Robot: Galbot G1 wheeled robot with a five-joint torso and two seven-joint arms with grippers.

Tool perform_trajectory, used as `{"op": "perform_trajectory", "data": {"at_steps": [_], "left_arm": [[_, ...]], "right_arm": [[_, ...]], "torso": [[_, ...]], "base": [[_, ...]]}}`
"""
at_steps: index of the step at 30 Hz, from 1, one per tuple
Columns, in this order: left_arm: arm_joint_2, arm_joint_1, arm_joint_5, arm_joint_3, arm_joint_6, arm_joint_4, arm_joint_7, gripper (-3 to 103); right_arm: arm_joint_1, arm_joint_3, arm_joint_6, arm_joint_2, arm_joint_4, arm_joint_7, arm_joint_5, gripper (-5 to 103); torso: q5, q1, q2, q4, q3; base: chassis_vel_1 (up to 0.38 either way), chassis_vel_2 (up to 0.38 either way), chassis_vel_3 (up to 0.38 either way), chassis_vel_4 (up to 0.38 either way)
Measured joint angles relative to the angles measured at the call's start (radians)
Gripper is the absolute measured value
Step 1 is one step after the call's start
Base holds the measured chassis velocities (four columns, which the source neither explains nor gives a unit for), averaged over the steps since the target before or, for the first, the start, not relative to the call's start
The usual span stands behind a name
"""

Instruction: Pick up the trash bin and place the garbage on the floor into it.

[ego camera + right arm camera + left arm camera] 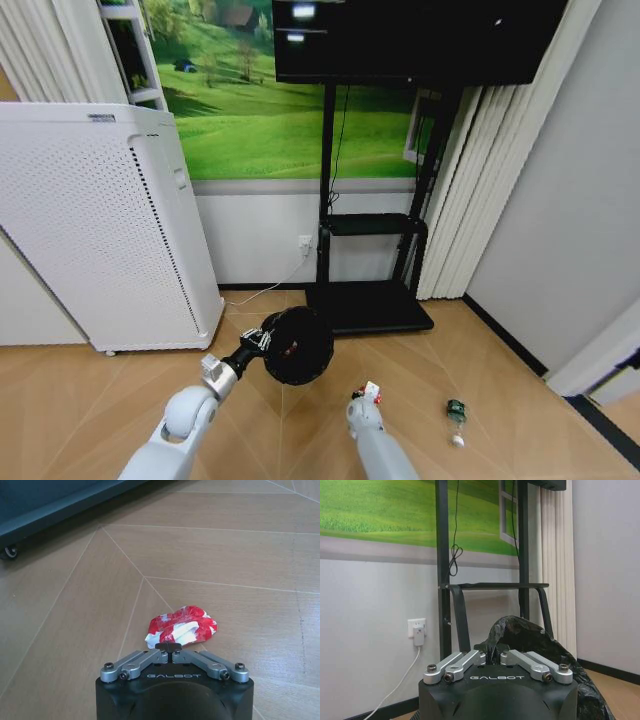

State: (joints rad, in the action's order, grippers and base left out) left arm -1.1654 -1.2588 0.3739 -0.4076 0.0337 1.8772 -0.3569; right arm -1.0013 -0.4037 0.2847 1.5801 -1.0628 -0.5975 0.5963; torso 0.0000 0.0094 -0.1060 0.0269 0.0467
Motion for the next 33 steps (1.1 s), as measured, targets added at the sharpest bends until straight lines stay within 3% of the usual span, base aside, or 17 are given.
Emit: {"op": "perform_trajectory", "data": {"at_steps": [2, 5, 8, 11, 13, 14, 16, 17, 19, 20, 22, 24, 26, 28, 29, 30, 33], "left_arm": [[-0.001, -0.002, 0.000, -0.002, -0.001, 0.000, -0.001, 7], [-0.006, -0.012, -0.002, -0.005, -0.004, 0.003, -0.003, 7], [-0.008, -0.017, -0.003, -0.007, -0.004, 0.005, -0.003, 7], [-0.008, -0.023, -0.003, -0.010, -0.004, 0.011, -0.003, 7], [-0.008, -0.029, -0.002, -0.018, -0.005, 0.016, -0.004, 7], [-0.008, -0.029, -0.002, -0.018, -0.005, 0.016, -0.004, 7], [-0.013, -0.037, -0.001, -0.030, -0.004, 0.018, -0.005, 7], [-0.013, -0.037, -0.001, -0.030, -0.004, 0.018, -0.005, 7], [-0.019, -0.045, 0.006, -0.050, -0.004, 0.018, -0.007, 7], [-0.019, -0.045, 0.006, -0.050, -0.004, 0.018, -0.007, 7], [-0.028, -0.050, 0.029, -0.096, -0.005, 0.012, -0.004, 7], [-0.029, -0.051, 0.036, -0.111, -0.004, 0.008, -0.001, 7], [-0.039, -0.061, 0.062, -0.183, -0.004, -0.011, 0.020, 7], [-0.043, -0.065, 0.071, -0.209, -0.003, -0.015, 0.029, 7], [-0.053, -0.078, 0.098, -0.266, 0.000, -0.022, 0.057, 7], [-0.057, -0.085, 0.115, -0.288, 0.004, -0.023, 0.070, 7], [-0.061, -0.106, 0.179, -0.342, 0.019, -0.019, 0.099, 7]], "right_arm": [[0.002, 0.000, 0.003, 0.002, -0.003, -0.012, 0.018, -3], [0.038, 0.007, 0.015, 0.022, -0.008, -0.121, 0.221, 13], [0.058, 0.005, 0.012, 0.027, -0.004, -0.151, 0.266, 24], [0.061, 0.002, 0.008, 0.028, -0.003, -0.128, 0.196, 29], [0.039, 0.006, 0.007, 0.019, -0.039, -0.050, 0.057, 40], [0.039, 0.006, 0.007, 0.019, -0.039, -0.050, 0.057, 40], [0.000, 0.006, 0.014, -0.013, -0.106, 0.053, -0.047, 51], [0.000, 0.006, 0.014, -0.013, -0.106, 0.053, -0.047, 51], [-0.047, -0.003, 0.013, -0.051, -0.178, 0.236, -0.203, 61], [-0.047, -0.003, 0.013, -0.051, -0.178, 0.236, -0.203, 61], [-0.094, -0.034, -0.061, -0.115, -0.244, 0.545, -0.464, 73], [-0.097, -0.038, -0.086, -0.126, -0.247, 0.591, -0.501, 78], [-0.089, -0.060, -0.186, -0.160, -0.241, 0.744, -0.650, 89], [-0.083, -0.064, -0.204, -0.168, -0.235, 0.768, -0.677, 89], [-0.068, -0.065, -0.235, -0.189, -0.221, 0.817, -0.734, 98], [-0.063, -0.064, -0.240, -0.199, -0.218, 0.835, -0.758, 98], [-0.055, -0.054, -0.210, -0.222, -0.215, 0.861, -0.793, 100]], "torso": [[-0.0001, 0.000, 0.000, 0.0000, 0.000], [0.0000, 0.000, 0.000, -0.0002, 0.000], [0.0001, 0.000, 0.000, -0.0005, 0.000], [-0.0001, 0.000, 0.000, -0.0003, 0.000], [0.0002, 0.000, 0.000, -0.0003, 0.000], [0.0002, 0.000, 0.000, -0.0003, 0.000], [-0.0002, 0.000, 0.000, 0.0000, 0.000], [-0.0002, 0.000, 0.000, 0.0000, 0.000], [0.0003, 0.000, 0.000, -0.0001, 0.000], [0.0003, 0.000, 0.000, -0.0001, 0.000], [-0.0001, 0.000, 0.000, 0.0005, 0.000], [0.0000, 0.000, 0.000, 0.0006, 0.000], [0.0000, 0.000, 0.000, 0.0002, 0.000], [-0.0001, 0.000, 0.000, -0.0001, 0.000], [0.0001, 0.000, 0.000, -0.0004, 0.000], [0.0001, 0.000, 0.000, -0.0004, 0.000], [0.0000, 0.000, 0.000, -0.0008, 0.000]], "base": [[0.000, 0.000, 0.000, 0.000], [0.000, 0.000, 0.000, 0.000], [0.000, 0.000, 0.000, 0.000], [0.000, 0.000, 0.000, 0.000], [0.000, 0.000, 0.000, 0.000], [0.000, 0.000, 0.000, 0.000], [0.000, 0.000, 0.000, 0.000], [0.000, 0.000, 0.000, 0.000], [0.000, 0.000, 0.000, 0.000], [0.000, 0.000, 0.000, 0.000], [0.000, 0.000, 0.000, 0.000], [0.000, 0.000, 0.000, 0.000], [0.000, 0.000, 0.000, 0.000], [0.000, 0.000, 0.000, 0.000], [0.000, 0.000, 0.000, 0.000], [0.000, 0.000, 0.000, 0.000], [0.000, 0.000, 0.000, 0.000]]}}
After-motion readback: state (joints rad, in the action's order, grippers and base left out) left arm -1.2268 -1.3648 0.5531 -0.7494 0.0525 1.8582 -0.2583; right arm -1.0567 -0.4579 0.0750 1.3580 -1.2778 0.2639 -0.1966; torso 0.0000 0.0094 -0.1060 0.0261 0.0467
